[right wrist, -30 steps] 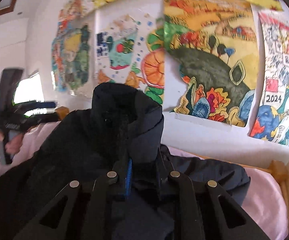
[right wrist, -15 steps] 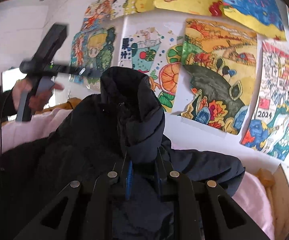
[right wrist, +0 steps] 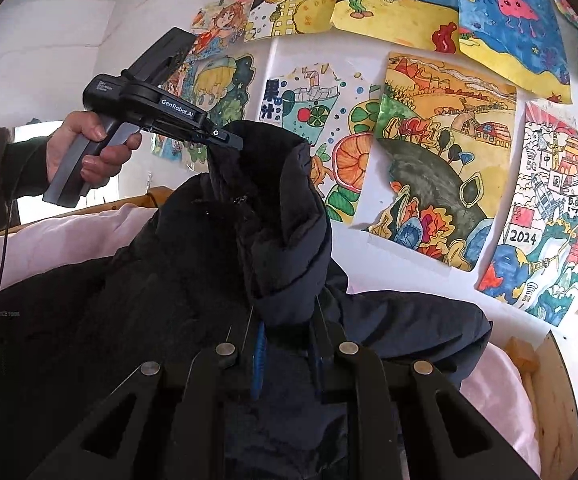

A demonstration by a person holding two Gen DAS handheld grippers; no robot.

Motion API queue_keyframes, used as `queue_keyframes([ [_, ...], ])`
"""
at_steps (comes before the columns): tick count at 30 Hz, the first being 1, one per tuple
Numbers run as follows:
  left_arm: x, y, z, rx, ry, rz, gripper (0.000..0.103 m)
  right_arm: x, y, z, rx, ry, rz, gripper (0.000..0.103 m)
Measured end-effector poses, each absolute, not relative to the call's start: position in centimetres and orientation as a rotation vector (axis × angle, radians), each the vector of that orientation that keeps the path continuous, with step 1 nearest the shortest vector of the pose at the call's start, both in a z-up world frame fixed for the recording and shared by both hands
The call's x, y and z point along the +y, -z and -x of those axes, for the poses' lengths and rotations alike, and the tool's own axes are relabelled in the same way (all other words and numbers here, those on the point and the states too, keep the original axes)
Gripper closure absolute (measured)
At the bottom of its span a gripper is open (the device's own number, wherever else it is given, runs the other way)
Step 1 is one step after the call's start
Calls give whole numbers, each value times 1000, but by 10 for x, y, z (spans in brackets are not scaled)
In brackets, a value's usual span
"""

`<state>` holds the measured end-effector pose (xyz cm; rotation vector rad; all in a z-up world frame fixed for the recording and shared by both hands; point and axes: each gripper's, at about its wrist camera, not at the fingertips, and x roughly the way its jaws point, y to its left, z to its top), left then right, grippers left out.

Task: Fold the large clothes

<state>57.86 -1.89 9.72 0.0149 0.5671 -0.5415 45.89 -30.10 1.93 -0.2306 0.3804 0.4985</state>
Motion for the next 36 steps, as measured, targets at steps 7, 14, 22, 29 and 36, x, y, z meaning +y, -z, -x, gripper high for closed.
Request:
queue_keyframes([
  [7, 6, -86, -491, 463, 526, -71, 98, -304, -28, -431, 332, -465, 241, 86],
  [14, 15, -41, -420, 428, 547, -176, 99, -293, -9, -395, 338, -455, 344, 86],
  [22, 20, 34, -404, 503, 485, -225, 99, -279, 31, -372, 369, -423, 471, 86],
  [29, 13, 98, -430, 634, 431, -245, 99, -268, 77, -388, 420, -372, 596, 85],
  [36, 20, 96, -431, 619, 441, -221, 99, -310, 40, -377, 438, -443, 348, 66],
])
